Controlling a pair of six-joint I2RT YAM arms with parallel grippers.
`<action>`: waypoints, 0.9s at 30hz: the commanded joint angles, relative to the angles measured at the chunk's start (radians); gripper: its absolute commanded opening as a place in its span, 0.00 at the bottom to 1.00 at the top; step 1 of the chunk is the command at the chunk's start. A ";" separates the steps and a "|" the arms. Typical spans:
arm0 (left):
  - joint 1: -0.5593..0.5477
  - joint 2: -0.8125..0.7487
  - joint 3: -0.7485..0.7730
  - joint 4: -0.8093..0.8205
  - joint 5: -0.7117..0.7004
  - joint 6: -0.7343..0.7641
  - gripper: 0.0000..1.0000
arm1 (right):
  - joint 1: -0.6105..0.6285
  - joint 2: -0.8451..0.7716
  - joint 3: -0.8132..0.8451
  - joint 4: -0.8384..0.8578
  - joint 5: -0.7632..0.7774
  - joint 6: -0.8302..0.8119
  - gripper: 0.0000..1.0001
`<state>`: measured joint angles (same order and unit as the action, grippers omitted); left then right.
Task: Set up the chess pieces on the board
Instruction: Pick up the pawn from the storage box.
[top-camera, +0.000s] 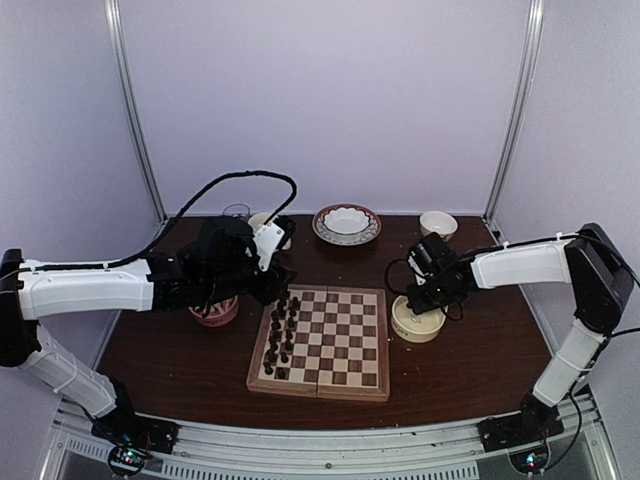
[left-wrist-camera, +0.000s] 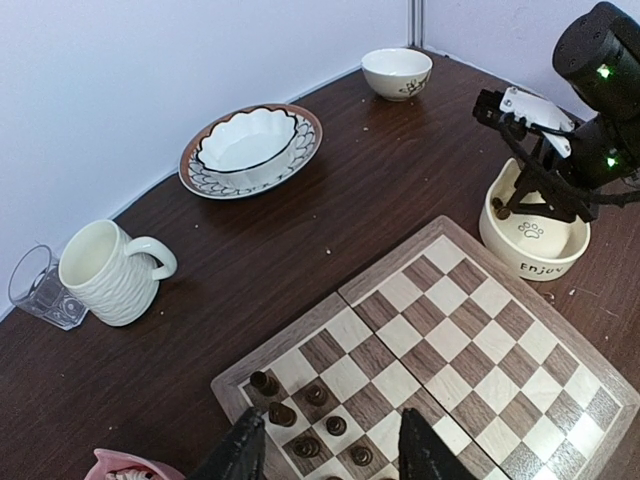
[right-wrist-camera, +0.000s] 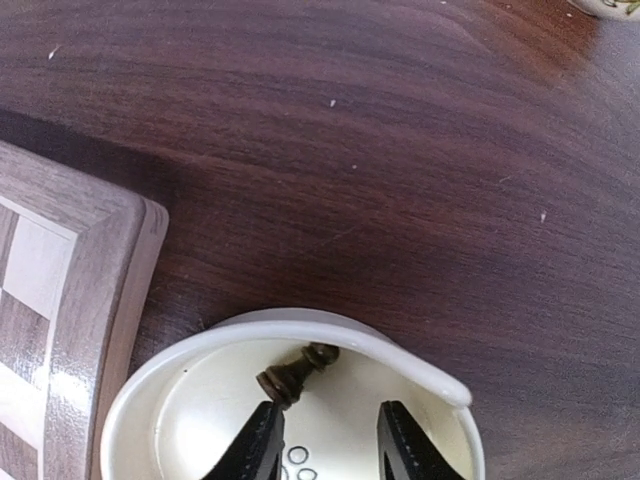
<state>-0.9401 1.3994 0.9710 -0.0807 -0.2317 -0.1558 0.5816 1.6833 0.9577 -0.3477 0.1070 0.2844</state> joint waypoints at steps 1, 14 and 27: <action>-0.006 -0.028 0.012 0.018 0.000 -0.011 0.47 | -0.008 -0.053 -0.024 -0.010 0.089 0.031 0.34; -0.006 -0.027 0.011 0.018 -0.001 -0.013 0.47 | -0.009 -0.032 -0.050 0.137 -0.095 0.028 0.36; -0.007 -0.025 0.012 0.018 0.015 -0.016 0.47 | -0.026 0.075 0.008 0.143 -0.137 -0.043 0.48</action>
<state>-0.9401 1.3975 0.9710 -0.0818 -0.2306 -0.1566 0.5674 1.7432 0.9440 -0.2195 -0.0002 0.2867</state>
